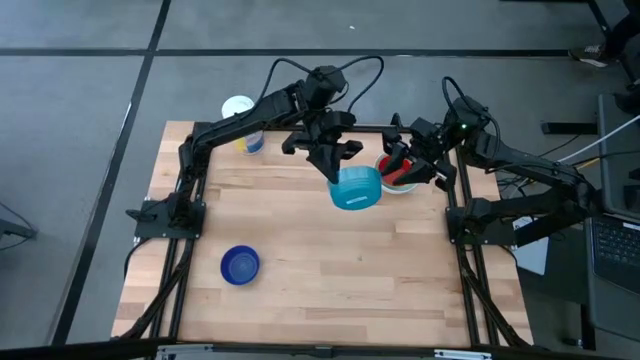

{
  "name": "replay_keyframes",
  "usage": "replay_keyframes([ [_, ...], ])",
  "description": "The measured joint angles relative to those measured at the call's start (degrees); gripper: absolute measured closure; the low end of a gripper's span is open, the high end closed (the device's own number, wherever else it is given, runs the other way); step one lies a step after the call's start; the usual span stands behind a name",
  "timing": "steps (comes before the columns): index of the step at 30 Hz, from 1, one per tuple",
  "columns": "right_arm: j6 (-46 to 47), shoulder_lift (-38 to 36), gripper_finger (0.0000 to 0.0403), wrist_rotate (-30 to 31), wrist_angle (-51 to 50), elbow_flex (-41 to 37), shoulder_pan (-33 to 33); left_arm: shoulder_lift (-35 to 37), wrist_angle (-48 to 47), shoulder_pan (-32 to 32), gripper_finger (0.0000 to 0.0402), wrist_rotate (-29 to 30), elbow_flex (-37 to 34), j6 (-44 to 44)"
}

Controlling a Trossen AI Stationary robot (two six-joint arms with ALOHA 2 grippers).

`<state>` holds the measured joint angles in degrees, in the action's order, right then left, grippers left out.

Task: Nest bowls inside each other
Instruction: Stack the light blue bowl l on top of the red bowl

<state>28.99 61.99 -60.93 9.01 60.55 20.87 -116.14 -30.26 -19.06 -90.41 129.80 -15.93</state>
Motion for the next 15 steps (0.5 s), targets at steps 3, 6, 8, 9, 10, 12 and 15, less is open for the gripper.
replay_keyframes([
  [3, 1.37, 1.20, 0.0234, -0.19, 3.02, 0.02, -0.31, 0.00, 0.92, 0.63, 0.0400, 0.61, 0.00, -0.41],
  [6, 1.95, 3.01, 0.0241, -0.19, 4.38, 0.28, -0.36, 0.00, 1.65, 0.97, 0.0400, 0.58, -0.02, -1.14],
  [8, 1.94, 4.56, 0.0246, -0.79, 4.59, 1.19, -0.36, 0.00, 2.89, 1.37, 0.0400, 0.39, -0.01, -2.07],
  [9, 1.94, 5.40, 0.0248, -1.78, 4.69, 1.84, -0.47, 0.00, 3.51, 1.57, 0.0400, 0.26, 0.00, -2.57],
  [10, 1.88, 6.26, 0.0251, -2.57, 4.72, 2.65, -0.67, 0.00, 3.67, 1.73, 0.0400, 0.03, 0.00, -2.78],
  [12, 1.34, 7.82, 0.0262, -3.96, 4.70, 4.49, -1.33, 0.02, 3.72, 1.76, 0.0400, -0.51, 0.00, -2.88],
  [15, -1.33, 9.53, 0.0320, -6.34, 4.75, 7.57, -2.48, 0.07, 3.76, 1.76, 0.0400, -0.76, 0.00, -2.98],
])
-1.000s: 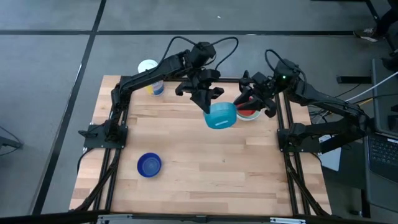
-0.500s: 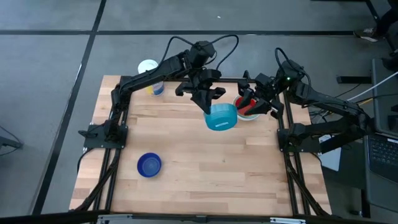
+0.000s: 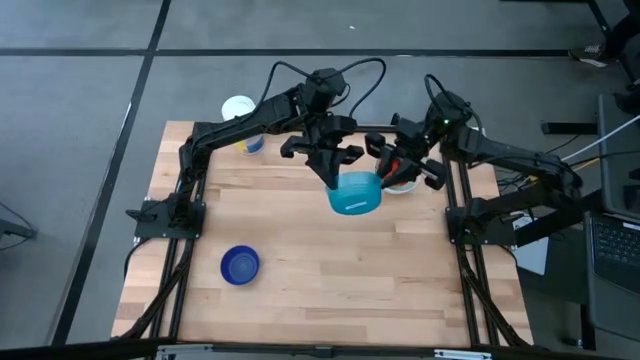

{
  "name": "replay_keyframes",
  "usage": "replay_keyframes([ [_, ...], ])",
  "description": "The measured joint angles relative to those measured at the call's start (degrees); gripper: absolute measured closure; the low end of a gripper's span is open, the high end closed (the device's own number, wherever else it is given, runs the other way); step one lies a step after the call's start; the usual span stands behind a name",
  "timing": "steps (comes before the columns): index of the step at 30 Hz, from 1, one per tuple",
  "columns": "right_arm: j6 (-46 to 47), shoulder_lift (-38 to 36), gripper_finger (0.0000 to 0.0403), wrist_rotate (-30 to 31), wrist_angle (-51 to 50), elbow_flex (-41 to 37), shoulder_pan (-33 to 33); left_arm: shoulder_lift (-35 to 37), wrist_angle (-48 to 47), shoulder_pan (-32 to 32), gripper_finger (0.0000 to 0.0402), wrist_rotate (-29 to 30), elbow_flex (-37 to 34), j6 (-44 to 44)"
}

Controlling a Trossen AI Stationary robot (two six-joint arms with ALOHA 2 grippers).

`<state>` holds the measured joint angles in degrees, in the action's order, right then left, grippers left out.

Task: Nest bowls inside each other
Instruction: Stack the light blue bowl l on top of the red bowl

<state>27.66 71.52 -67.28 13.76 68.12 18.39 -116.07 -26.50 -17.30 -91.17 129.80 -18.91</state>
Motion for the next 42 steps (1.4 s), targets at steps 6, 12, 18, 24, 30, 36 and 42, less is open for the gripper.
replay_keyframes([
  [6, -3.04, 1.31, 0.0394, -3.15, -2.29, 2.83, -0.79, 0.02, -0.22, -0.76, 0.0379, 0.63, 0.47, -0.94],
  [12, -2.64, 0.71, 0.0399, -2.13, -4.10, 2.83, 0.56, 0.02, -0.19, -2.16, 0.0329, 2.15, 0.66, -0.59],
  [18, -0.99, 0.66, 0.0400, -3.19, -4.92, 2.83, 2.34, -0.02, -1.63, -3.06, 0.0287, 2.33, 0.66, -0.80],
  [24, 3.04, 0.66, 0.0401, -6.08, -5.01, 2.83, 2.60, -0.04, -4.53, -4.00, 0.0249, 1.82, 0.66, 1.01],
  [30, 5.97, 0.29, 0.0401, -10.06, -3.64, 3.39, -1.85, 1.00, -6.59, -10.94, 0.0228, 1.68, 0.76, 3.17],
  [36, 1.80, 0.08, 0.0401, -6.51, -12.19, 3.49, -3.92, 0.87, -8.51, -20.68, 0.0222, 8.83, -0.90, 4.56],
  [42, -25.61, -0.29, 0.0401, 14.31, -55.84, 3.48, 4.18, 2.26, -23.73, -22.28, 0.0230, 21.62, -0.92, 18.52],
])
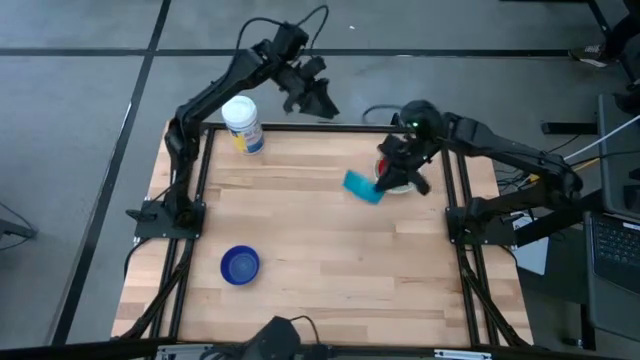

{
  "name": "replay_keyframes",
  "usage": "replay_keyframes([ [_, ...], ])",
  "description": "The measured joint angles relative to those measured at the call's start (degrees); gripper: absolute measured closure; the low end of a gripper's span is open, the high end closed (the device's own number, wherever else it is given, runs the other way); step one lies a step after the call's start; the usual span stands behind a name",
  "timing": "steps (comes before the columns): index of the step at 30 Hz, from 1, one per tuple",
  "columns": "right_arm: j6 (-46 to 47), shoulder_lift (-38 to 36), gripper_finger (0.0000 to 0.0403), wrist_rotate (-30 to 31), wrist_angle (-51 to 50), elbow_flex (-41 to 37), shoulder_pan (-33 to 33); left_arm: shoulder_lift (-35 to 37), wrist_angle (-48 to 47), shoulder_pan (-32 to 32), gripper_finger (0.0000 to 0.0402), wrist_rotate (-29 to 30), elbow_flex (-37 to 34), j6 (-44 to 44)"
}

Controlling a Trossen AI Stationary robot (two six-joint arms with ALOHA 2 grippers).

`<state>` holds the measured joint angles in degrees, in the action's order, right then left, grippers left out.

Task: Nest bowls inside each other
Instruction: Stack the light blue bowl l on top of the red bowl

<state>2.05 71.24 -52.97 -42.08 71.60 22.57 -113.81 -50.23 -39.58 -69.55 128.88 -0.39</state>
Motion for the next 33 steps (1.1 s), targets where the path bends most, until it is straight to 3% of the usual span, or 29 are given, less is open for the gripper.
replay_keyframes([
  [3, -6.72, 0.93, 0.0401, 18.34, -13.60, -2.45, 3.74, 0.91, -14.87, 0.03, 0.0239, 19.02, 0.00, 14.03],
  [6, -4.59, 0.56, 0.0401, 25.86, -13.61, -5.92, 5.89, 0.91, -23.55, 0.06, 0.0247, 31.92, -0.06, 20.68],
  [10, -0.89, 1.32, 0.0401, 38.36, -12.82, -7.94, 6.06, 0.97, -24.20, 0.47, 0.0254, 33.61, -0.04, 19.44],
  [13, 1.69, 2.46, 0.0401, 42.91, -12.13, -8.24, 5.29, 0.97, -24.14, 0.97, 0.0256, 37.24, -0.04, 19.33],
  [33, 3.93, 9.84, 0.0402, 47.90, -8.83, -11.02, 3.22, 0.97, -22.85, 1.61, 0.0256, 37.98, -0.04, 19.58],
])
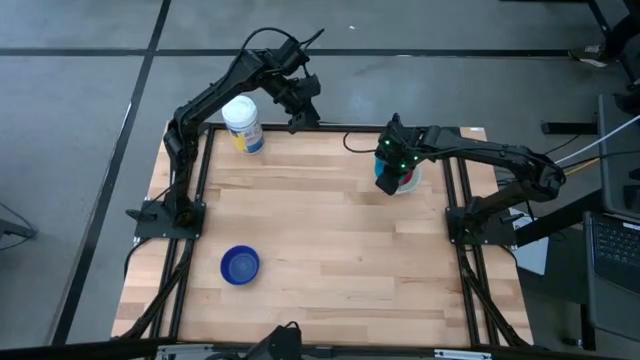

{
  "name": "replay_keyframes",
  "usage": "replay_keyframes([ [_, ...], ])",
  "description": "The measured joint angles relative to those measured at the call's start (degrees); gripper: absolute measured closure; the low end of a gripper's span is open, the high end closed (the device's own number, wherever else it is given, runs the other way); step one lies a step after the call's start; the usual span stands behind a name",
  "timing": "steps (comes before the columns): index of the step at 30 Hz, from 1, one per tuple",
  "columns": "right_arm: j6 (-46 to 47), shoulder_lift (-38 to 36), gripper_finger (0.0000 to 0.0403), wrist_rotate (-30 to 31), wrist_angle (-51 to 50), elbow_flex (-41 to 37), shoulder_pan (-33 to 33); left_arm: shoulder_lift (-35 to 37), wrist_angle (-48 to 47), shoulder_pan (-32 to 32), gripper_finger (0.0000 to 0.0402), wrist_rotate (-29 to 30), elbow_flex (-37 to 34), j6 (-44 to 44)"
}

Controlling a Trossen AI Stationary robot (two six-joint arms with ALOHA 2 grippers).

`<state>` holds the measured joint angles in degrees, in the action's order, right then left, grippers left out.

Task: Nest bowls inside each other
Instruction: Stack the light blue bowl l on top of the red bowl

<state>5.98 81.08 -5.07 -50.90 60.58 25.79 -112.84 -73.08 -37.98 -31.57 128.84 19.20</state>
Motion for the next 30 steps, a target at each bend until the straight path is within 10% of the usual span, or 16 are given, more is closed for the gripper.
replay_keyframes([
  [30, 2.37, -0.39, 0.0402, 2.01, 6.02, -7.81, 2.43, 0.02, 0.00, 0.00, 0.0256, -0.24, 0.01, 0.24],
])
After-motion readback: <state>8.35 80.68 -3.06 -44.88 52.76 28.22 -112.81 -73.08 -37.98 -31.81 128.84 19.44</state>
